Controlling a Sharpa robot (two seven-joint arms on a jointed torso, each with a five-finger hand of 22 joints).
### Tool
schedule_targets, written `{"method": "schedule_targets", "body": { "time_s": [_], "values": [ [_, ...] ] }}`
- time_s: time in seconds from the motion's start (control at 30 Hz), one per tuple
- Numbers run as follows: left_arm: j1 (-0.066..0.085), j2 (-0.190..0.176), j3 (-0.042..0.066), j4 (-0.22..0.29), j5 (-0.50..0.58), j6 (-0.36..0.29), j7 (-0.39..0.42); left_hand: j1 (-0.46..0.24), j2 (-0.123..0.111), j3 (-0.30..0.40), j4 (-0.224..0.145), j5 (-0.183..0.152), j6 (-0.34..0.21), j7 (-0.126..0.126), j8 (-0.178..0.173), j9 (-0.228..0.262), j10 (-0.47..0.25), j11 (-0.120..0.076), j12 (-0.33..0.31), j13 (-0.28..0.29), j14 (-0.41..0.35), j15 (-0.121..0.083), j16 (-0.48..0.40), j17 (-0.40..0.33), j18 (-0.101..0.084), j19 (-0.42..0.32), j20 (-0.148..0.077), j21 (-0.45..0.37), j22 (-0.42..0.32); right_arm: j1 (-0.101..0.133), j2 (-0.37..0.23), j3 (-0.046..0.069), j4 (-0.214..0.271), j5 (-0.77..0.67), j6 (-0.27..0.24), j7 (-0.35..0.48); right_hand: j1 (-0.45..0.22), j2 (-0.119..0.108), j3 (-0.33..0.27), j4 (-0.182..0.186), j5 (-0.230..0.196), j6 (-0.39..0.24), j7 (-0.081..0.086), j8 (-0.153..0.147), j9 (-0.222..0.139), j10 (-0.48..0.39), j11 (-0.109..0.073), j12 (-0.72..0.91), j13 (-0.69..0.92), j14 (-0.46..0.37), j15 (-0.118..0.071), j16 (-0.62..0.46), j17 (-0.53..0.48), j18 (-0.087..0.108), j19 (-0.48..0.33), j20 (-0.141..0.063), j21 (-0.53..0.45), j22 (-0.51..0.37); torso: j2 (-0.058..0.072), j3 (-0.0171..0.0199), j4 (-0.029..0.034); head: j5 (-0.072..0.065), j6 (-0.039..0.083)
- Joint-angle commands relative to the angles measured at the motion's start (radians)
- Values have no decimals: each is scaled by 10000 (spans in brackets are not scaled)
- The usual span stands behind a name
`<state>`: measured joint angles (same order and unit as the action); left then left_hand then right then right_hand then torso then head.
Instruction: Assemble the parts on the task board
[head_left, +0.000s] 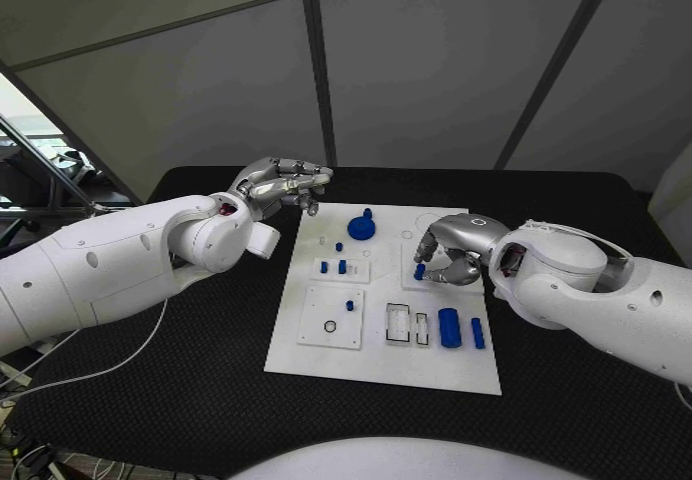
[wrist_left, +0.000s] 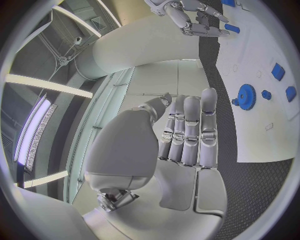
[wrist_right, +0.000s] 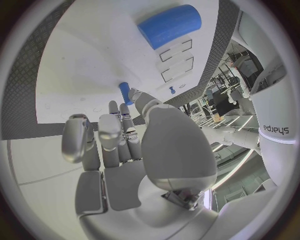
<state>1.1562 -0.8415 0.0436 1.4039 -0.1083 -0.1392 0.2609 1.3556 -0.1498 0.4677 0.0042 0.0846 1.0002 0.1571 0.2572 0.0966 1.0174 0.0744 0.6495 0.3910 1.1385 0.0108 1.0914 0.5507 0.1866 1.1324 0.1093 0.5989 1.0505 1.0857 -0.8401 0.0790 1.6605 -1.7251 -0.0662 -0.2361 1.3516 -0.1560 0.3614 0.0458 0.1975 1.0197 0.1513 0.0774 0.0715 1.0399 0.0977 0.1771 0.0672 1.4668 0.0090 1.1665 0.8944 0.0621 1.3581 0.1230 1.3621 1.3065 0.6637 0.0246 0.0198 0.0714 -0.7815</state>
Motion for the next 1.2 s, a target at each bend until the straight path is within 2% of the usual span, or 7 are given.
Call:
{"method": "schedule_targets", "body": {
  "time_s": [0.03,0.47,0.7,0.93,1.2],
  "values": [
    [17,14,7,14,45,109,61,-57,49,14,52,40,-44,2,33,16,-85,16,55,2,-69,-31,-39,-11,-47,-85,-2,-15,-13,17,63,6,-8,-123,311,-29,98,80,75,-2,-27,123,14,46,1,124,-10,86,5,-45,21,-45,-3,88,40,-31,-12,42,4,5,-15,10,-3],
    [18,15,7,3,45,118,49,-55,54,18,51,42,-54,1,44,17,-96,15,67,1,-74,-29,-43,-19,-47,-86,0,-22,-16,14,260,0,-184,-119,314,107,179,192,342,31,1,327,-20,32,-13,822,-138,307,26,79,-73,236,335,-28,415,-107,349,485,-3,1,-8,19,-26],
    [18,10,7,5,45,117,36,-44,58,25,45,44,-64,-1,54,19,-106,14,78,-1,-77,-29,-47,-24,-46,-87,1,-28,-19,12,307,-2,-241,-253,562,12,403,293,583,-112,75,673,-41,140,30,1382,-245,383,89,156,-165,472,610,-129,720,-189,669,874,-2,2,-15,20,-45],
    [19,3,8,8,45,114,26,-44,58,25,45,44,-64,-1,54,19,-106,14,78,-1,-77,-29,-47,-24,-46,-87,1,-28,-19,10,377,-4,-281,-365,705,0,505,310,691,-211,80,784,-51,148,29,1535,-269,305,97,162,-188,531,656,-145,763,-220,723,938,-2,6,-7,33,-75],
    [19,-6,8,10,45,107,14,-34,62,32,38,46,-73,-1,66,20,-116,13,90,-3,-82,-30,-52,-35,-45,-87,2,-33,-21,7,405,-6,-262,-385,481,82,533,333,734,-244,67,851,-62,158,32,1615,-280,269,104,166,-197,565,687,-161,807,-230,774,1000,-7,1,-14,49,-105]
  ]
}}
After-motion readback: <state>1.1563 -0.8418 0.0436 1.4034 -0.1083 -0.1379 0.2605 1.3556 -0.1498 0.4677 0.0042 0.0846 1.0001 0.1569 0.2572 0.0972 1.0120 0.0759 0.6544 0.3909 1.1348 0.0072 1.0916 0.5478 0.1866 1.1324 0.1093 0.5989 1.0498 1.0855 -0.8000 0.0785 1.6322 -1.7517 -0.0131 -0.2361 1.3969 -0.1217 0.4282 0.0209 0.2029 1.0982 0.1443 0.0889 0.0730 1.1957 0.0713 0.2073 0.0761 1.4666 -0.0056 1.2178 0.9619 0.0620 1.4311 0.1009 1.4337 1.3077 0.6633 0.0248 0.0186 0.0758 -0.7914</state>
